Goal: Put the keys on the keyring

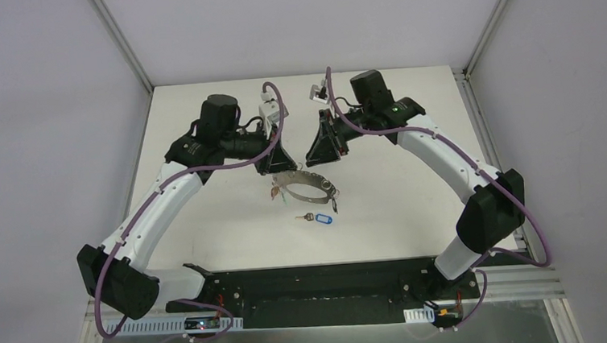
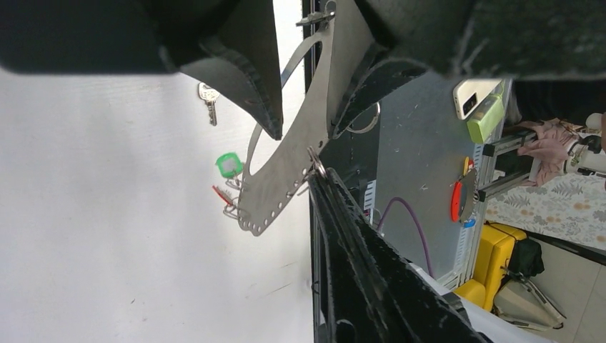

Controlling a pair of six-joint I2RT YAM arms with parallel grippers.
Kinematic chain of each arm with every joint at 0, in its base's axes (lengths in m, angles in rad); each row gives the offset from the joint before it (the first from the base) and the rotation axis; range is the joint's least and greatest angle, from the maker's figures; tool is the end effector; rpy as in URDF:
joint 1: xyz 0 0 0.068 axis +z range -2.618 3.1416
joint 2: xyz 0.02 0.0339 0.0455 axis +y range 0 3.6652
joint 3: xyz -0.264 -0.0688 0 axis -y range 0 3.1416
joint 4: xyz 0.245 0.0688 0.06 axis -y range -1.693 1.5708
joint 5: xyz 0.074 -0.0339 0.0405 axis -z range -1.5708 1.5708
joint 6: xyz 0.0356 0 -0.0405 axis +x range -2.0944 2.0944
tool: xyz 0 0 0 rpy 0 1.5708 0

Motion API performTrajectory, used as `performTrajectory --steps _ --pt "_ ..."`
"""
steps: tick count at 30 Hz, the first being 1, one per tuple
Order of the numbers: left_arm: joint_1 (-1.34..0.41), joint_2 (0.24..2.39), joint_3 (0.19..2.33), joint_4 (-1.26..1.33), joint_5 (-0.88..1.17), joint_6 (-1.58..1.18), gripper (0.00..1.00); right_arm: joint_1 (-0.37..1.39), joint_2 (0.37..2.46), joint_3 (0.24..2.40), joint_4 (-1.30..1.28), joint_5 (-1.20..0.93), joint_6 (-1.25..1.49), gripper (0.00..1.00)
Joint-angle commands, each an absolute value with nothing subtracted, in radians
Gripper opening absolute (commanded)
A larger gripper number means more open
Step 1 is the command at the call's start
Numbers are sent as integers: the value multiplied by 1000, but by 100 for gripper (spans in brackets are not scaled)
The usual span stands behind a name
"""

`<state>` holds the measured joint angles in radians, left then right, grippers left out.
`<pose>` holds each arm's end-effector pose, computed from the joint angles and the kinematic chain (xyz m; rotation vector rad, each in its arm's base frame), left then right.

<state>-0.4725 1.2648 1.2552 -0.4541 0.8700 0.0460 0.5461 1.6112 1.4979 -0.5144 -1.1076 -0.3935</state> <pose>0.2305 -0.1484 0.3795 1.0468 1.7508 -1.1469 0.2857 0.2109 0.3564 -1.4406 1.4702 1.2867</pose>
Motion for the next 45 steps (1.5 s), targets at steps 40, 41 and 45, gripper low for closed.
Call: performTrajectory --steps 40,41,45 --pt "-441 1241 1222 -202 960 -146 15 612 1600 1545 -431 -1138 -303 0" --pt "-430 1233 1203 -151 972 -187 19 607 1599 1545 -415 -1144 -283 0" --pt "-403 1213 1145 8 1008 -289 30 585 1592 1534 -342 -1168 -182 0"
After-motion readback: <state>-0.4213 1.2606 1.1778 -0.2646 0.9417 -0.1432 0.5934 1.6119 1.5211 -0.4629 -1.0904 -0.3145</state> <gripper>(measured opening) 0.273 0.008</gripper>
